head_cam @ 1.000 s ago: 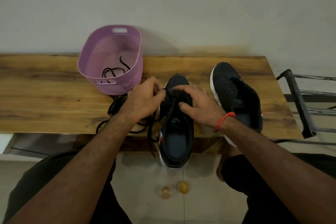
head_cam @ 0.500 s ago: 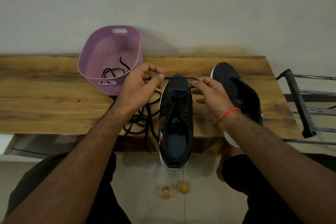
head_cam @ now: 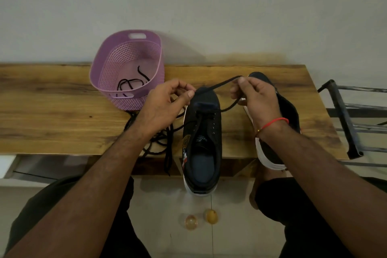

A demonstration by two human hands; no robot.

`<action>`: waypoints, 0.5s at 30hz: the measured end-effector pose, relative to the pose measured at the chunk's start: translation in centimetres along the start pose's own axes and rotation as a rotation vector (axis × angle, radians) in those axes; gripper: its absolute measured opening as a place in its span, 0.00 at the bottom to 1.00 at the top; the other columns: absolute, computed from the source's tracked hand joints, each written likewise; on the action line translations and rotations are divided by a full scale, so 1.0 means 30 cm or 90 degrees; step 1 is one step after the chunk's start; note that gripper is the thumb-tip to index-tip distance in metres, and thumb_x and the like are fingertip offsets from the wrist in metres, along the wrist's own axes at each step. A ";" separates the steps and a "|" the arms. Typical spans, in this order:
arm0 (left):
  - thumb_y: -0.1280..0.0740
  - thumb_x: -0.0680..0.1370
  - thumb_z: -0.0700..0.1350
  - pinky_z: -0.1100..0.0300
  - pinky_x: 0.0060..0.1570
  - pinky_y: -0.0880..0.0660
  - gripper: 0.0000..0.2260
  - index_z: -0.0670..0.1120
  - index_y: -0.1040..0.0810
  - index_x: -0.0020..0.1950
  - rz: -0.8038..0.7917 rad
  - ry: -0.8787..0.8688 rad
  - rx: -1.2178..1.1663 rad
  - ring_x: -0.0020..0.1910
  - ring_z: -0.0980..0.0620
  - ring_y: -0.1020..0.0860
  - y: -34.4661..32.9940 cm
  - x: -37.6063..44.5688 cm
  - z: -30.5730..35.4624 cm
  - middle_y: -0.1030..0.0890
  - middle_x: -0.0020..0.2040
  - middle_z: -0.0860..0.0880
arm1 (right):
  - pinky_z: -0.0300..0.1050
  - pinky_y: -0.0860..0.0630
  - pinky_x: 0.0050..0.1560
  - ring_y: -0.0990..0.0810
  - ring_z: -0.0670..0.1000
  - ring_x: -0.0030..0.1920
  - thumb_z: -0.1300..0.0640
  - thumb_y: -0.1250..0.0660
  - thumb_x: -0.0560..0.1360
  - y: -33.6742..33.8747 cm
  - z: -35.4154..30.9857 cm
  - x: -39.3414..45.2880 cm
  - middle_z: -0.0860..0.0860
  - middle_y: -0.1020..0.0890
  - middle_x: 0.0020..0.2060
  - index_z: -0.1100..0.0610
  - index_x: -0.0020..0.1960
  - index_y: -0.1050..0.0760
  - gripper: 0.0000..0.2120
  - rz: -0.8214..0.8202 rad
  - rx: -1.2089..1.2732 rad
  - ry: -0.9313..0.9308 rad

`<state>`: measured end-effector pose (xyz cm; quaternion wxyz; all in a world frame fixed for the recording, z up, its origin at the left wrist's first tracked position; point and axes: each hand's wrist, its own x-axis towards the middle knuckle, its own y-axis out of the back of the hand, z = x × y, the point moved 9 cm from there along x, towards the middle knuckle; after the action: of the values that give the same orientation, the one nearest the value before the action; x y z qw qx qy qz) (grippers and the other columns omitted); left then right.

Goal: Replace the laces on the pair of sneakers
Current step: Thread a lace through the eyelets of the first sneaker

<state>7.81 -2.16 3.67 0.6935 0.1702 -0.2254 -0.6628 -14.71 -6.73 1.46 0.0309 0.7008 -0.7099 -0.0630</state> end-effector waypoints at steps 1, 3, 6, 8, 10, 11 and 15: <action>0.32 0.81 0.47 0.63 0.43 0.23 0.05 0.52 0.18 0.55 0.006 -0.006 0.002 0.42 0.62 0.20 0.002 0.001 0.003 0.17 0.44 0.55 | 0.43 0.22 0.53 0.19 0.43 0.48 0.58 0.37 0.82 -0.003 -0.002 0.002 0.47 0.16 0.48 0.53 0.61 0.21 0.11 -0.010 -0.007 0.001; 0.31 0.81 0.47 0.66 0.40 0.25 0.06 0.51 0.17 0.56 0.003 -0.020 -0.013 0.40 0.63 0.21 -0.011 -0.001 0.016 0.17 0.45 0.55 | 0.39 0.26 0.62 0.23 0.40 0.59 0.58 0.34 0.80 -0.045 -0.026 -0.012 0.45 0.21 0.61 0.48 0.70 0.28 0.19 -0.080 -0.104 0.056; 0.30 0.81 0.45 0.71 0.35 0.29 0.06 0.49 0.16 0.56 -0.037 -0.048 -0.037 0.35 0.66 0.24 -0.055 -0.011 0.040 0.17 0.42 0.57 | 0.47 0.38 0.72 0.33 0.43 0.69 0.52 0.33 0.79 -0.156 -0.075 -0.075 0.44 0.26 0.68 0.46 0.71 0.29 0.21 -0.224 -0.360 0.246; 0.30 0.81 0.45 0.71 0.35 0.30 0.06 0.48 0.16 0.56 -0.062 -0.053 -0.034 0.34 0.67 0.25 -0.078 -0.017 0.042 0.18 0.42 0.59 | 0.51 0.36 0.68 0.29 0.44 0.65 0.49 0.35 0.80 -0.187 -0.068 -0.096 0.41 0.20 0.59 0.48 0.62 0.21 0.12 -0.256 -0.424 0.286; 0.31 0.81 0.46 0.68 0.36 0.28 0.07 0.50 0.17 0.57 -0.058 -0.036 -0.021 0.35 0.66 0.24 -0.076 -0.013 0.030 0.17 0.43 0.56 | 0.42 0.27 0.58 0.22 0.38 0.52 0.50 0.36 0.81 -0.168 -0.063 -0.086 0.38 0.18 0.46 0.49 0.54 0.18 0.08 -0.236 -0.363 0.247; 0.31 0.81 0.46 0.66 0.36 0.27 0.07 0.51 0.18 0.58 -0.047 -0.023 -0.014 0.35 0.65 0.23 -0.068 -0.010 0.021 0.16 0.43 0.55 | 0.36 0.26 0.52 0.21 0.36 0.47 0.51 0.36 0.81 -0.141 -0.065 -0.069 0.39 0.18 0.42 0.50 0.51 0.19 0.08 -0.191 -0.319 0.222; 0.31 0.81 0.46 0.65 0.38 0.26 0.06 0.51 0.18 0.57 0.000 0.009 0.006 0.38 0.63 0.20 -0.023 0.000 -0.002 0.15 0.43 0.54 | 0.43 0.21 0.53 0.20 0.41 0.43 0.54 0.38 0.82 0.031 -0.041 0.008 0.45 0.19 0.40 0.53 0.49 0.21 0.08 0.052 -0.015 0.077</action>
<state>7.26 -2.21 3.26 0.6943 0.1779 -0.2239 -0.6604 -15.48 -7.02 2.79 0.0847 0.6736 -0.7337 -0.0276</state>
